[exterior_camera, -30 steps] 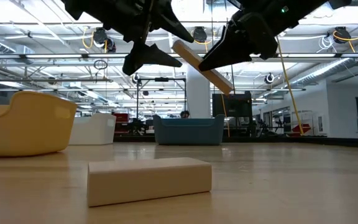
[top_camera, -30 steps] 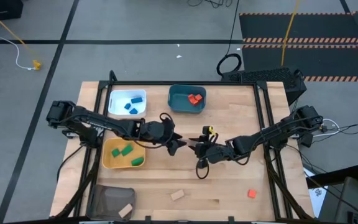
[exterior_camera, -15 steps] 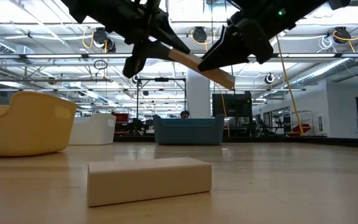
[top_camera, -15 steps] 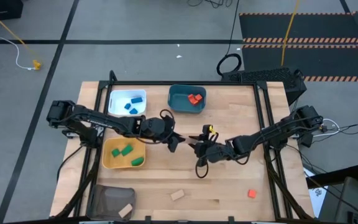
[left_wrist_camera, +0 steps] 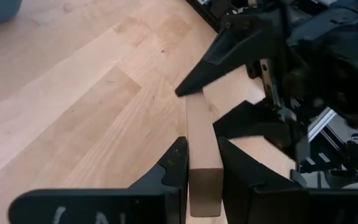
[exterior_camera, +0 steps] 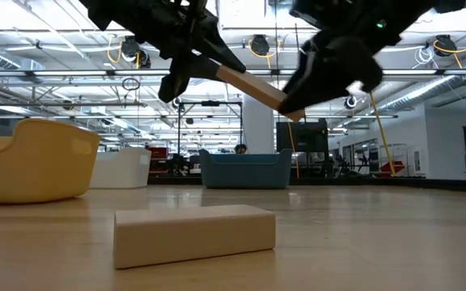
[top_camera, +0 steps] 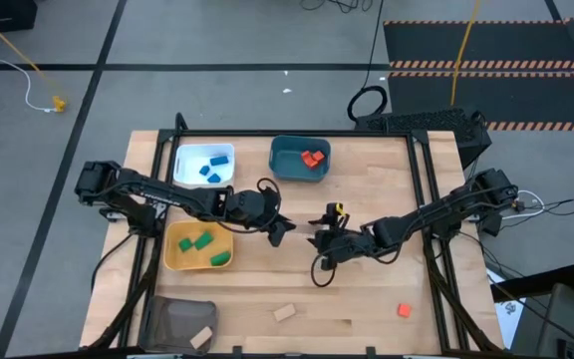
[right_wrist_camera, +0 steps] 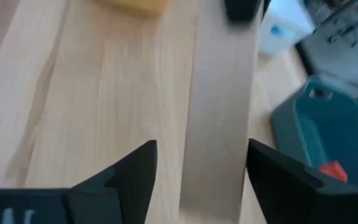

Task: Sort & place blocks by color
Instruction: Put the right brown wooden block into the black bin

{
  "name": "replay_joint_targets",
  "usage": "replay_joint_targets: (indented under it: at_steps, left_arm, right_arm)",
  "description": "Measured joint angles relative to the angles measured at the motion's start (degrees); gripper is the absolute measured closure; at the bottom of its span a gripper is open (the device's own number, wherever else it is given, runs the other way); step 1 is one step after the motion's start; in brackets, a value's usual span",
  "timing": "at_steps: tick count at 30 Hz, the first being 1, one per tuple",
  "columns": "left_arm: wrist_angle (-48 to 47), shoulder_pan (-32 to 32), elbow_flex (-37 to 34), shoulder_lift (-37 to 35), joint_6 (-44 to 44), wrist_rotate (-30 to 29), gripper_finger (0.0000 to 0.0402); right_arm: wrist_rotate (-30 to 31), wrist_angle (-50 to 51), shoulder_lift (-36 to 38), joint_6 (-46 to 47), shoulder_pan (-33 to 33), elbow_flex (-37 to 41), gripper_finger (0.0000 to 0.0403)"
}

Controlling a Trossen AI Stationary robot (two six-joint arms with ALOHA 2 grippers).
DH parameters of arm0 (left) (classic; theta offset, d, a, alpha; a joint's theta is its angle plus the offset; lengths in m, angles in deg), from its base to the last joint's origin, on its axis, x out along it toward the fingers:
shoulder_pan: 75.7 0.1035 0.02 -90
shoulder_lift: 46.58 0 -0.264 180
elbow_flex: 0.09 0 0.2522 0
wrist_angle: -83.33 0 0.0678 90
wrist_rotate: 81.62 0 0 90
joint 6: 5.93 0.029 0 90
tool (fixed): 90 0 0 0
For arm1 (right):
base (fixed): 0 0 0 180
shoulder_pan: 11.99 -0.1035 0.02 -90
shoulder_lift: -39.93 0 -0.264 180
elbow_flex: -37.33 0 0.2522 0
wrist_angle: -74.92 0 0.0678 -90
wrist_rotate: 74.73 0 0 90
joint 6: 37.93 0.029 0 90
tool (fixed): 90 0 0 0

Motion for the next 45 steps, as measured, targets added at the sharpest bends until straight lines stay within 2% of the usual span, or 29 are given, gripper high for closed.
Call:
replay_joint_targets:
  at_steps: [4,9,14,18,22,30,36,40,45]
  left_arm:
    - [0.1,0.5,0.0,0.0,1.0,0.4,0.0344]
    - [-2.5,2.1,0.0,-0.3,1.3,3.6,0.0344]
    - [-6.4,3.2,-0.1,-2.1,1.3,12.1,0.0344]
    - [-10.1,1.0,0.0,-5.9,-0.2,18.2,0.0344]
    - [-17.3,-4.0,0.0,-11.3,-4.9,18.7,0.0344]
    - [-27.5,-21.2,0.0,-20.1,-19.3,5.8,0.0344]
    - [-39.0,-34.1,0.0,-23.0,-36.3,-0.7,0.0344]
    - [-44.3,-39.3,0.0,-23.5,-46.3,1.8,0.0344]
    - [-43.0,-45.3,0.0,-23.8,-49.9,6.2,0.0344]
  right_arm:
    - [-0.3,9.5,3.7,6.9,-1.2,-0.1,0.0162]
    - [-2.1,22.2,11.9,25.1,-3.2,-0.1,0.0169]
    - [-13.9,29.6,17.3,41.8,-4.7,0.0,0.0184]
    - [-22.5,29.1,18.4,49.8,-7.2,2.6,0.0190]
    - [-24.8,27.2,18.2,55.8,-10.0,6.7,0.0192]
    - [-25.9,22.5,18.1,68.0,-12.7,15.2,0.0192]
    - [-26.7,18.5,18.1,71.3,-12.9,16.3,0.0193]
    - [-25.3,11.6,18.1,67.9,-12.9,16.3,0.0193]
    - [-22.2,5.2,18.1,64.7,-13.1,16.3,0.0193]
